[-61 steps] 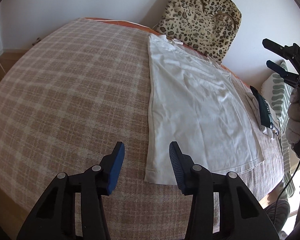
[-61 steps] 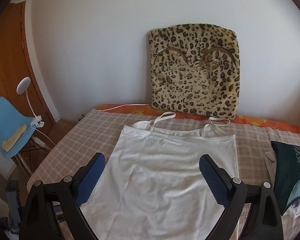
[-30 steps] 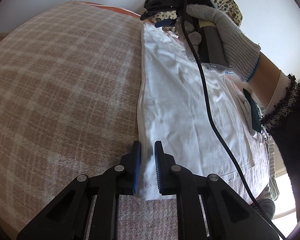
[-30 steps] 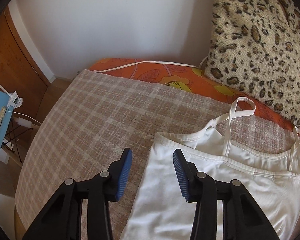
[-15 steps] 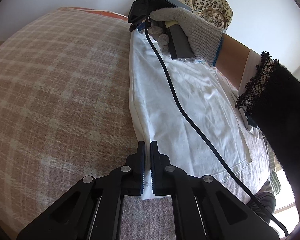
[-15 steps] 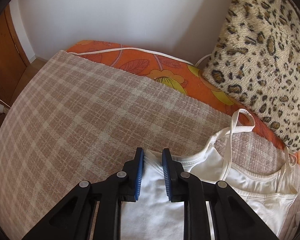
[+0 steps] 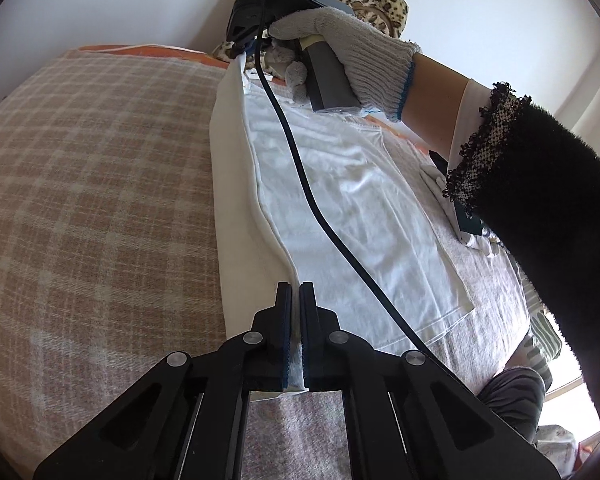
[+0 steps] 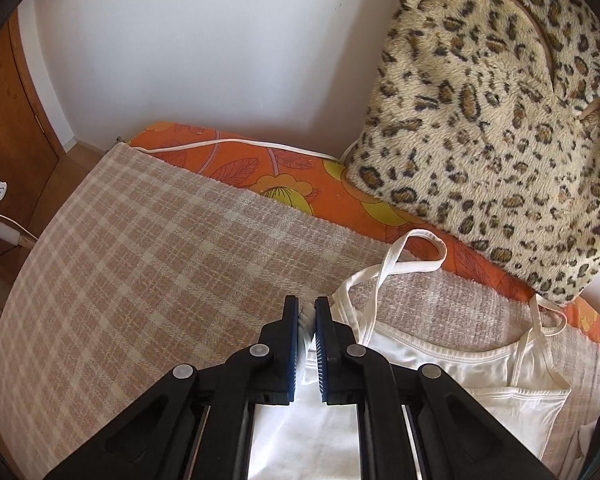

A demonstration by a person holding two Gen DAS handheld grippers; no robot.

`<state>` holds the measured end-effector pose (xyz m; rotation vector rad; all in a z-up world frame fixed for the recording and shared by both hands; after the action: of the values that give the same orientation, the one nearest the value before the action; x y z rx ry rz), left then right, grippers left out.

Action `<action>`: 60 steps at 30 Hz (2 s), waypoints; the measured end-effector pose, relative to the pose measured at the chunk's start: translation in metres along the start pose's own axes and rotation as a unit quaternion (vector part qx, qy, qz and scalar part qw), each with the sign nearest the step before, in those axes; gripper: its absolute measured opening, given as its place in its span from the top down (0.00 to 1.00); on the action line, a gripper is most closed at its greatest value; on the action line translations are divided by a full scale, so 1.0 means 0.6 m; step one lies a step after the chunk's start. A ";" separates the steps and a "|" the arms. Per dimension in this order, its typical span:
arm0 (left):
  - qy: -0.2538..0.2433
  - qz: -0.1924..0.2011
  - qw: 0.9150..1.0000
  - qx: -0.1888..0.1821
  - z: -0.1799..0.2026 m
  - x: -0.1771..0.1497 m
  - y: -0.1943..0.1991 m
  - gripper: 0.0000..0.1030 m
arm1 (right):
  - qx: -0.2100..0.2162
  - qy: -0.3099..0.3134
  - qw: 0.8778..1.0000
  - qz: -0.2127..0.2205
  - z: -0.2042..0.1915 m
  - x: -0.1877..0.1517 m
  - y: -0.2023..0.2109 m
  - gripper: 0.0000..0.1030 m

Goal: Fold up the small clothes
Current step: 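Fold the gripped side edge of the camisole inward with the left tool, then open the left tool and withdraw it from the folded camisole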

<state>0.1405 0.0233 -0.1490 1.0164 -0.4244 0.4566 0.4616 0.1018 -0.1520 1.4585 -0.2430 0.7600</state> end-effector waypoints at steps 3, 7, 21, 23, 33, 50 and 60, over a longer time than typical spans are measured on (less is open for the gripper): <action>-0.012 -0.008 1.000 -0.009 0.025 0.000 -0.010 0.97 | -0.010 -0.009 1.000 0.004 0.041 -0.006 0.014 0.95; -0.033 -0.019 0.999 -0.022 0.059 -0.005 -0.022 0.97 | -0.022 -0.024 0.999 0.003 0.094 -0.017 0.023 0.95; -0.060 -0.078 0.992 -0.074 0.138 -0.031 -0.071 0.97 | -0.038 -0.037 0.998 -0.014 0.167 -0.053 -0.026 0.94; -0.066 -0.088 0.990 -0.083 0.145 -0.035 -0.068 0.87 | -0.030 -0.040 0.999 -0.022 0.168 -0.059 -0.034 0.90; -0.076 -0.064 0.992 -0.072 0.103 -0.037 0.013 0.71 | 0.002 -0.059 0.998 0.008 0.207 -0.120 0.061 0.65; 0.016 -0.081 0.996 -0.029 0.011 -0.019 -0.007 0.71 | 0.183 -0.087 0.979 -0.014 0.123 -0.481 0.209 0.65; -0.046 -0.058 0.997 0.013 0.039 -0.009 -0.005 0.71 | 0.138 -0.006 0.990 -0.016 0.080 -0.537 0.219 0.80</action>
<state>0.1350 0.0006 -0.1433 1.0843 -0.4396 0.3139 0.1562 -0.0544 -0.2282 1.7250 -0.1254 0.7823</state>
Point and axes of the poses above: each gripper's, at about its wrist camera, not at the fingertips, and y roughly against the way its jaws point, z to its right, x to its top, the point moved 8 cm from there along -y, roughly the way its jaws point, and after that the axes turned 1 degree about -z, right-handed, at the moved point
